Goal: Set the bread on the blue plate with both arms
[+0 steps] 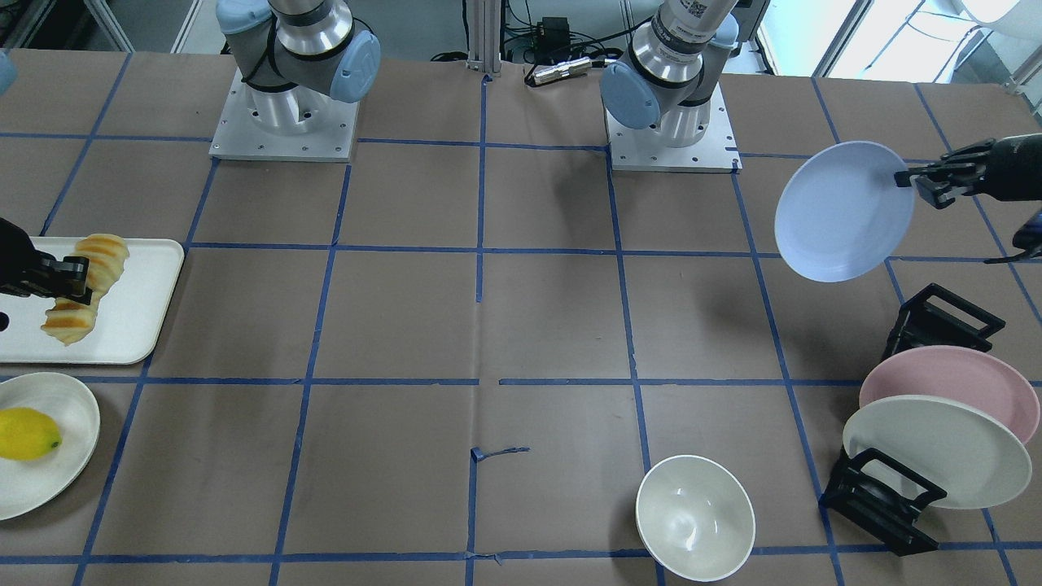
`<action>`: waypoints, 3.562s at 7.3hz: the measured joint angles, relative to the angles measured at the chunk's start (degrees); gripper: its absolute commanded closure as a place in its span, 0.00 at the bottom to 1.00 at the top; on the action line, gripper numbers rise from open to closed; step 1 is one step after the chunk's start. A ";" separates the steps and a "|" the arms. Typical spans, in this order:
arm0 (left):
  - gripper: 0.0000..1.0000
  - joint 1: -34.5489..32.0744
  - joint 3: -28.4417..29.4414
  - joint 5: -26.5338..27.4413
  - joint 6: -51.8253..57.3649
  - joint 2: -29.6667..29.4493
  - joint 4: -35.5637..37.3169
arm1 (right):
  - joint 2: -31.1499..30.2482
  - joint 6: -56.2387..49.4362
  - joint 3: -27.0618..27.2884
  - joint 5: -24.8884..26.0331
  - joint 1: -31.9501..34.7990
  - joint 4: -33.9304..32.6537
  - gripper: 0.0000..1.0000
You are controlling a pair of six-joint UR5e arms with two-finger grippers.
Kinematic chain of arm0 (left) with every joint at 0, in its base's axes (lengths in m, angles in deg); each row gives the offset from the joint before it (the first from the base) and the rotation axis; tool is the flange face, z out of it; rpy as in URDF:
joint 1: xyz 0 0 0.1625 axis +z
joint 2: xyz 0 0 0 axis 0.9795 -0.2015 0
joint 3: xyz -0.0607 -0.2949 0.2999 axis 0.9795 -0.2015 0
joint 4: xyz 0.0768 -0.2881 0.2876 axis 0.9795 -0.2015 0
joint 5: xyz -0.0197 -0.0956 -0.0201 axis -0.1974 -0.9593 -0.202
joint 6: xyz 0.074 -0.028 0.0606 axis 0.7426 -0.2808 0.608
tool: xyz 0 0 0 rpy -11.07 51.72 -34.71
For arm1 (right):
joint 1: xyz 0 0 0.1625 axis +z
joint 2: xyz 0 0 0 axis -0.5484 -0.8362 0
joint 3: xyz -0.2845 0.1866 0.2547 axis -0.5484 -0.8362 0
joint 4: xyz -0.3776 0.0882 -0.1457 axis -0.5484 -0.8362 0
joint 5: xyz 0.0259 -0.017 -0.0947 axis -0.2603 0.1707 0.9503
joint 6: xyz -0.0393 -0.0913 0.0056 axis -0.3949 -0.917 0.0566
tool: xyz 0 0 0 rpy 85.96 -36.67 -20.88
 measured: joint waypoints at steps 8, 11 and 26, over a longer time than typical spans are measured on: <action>1.00 -41.27 -13.75 -30.19 -22.61 -1.36 53.61 | 0.29 32.58 -8.45 -5.98 26.21 3.20 1.00; 1.00 -43.92 -27.37 -20.82 -24.82 -5.78 83.61 | 5.75 42.19 -9.55 -6.02 35.20 -3.89 1.00; 0.00 -45.25 -4.07 -17.89 -24.70 8.62 43.86 | 18.76 49.28 -10.31 -9.76 42.81 -19.70 0.00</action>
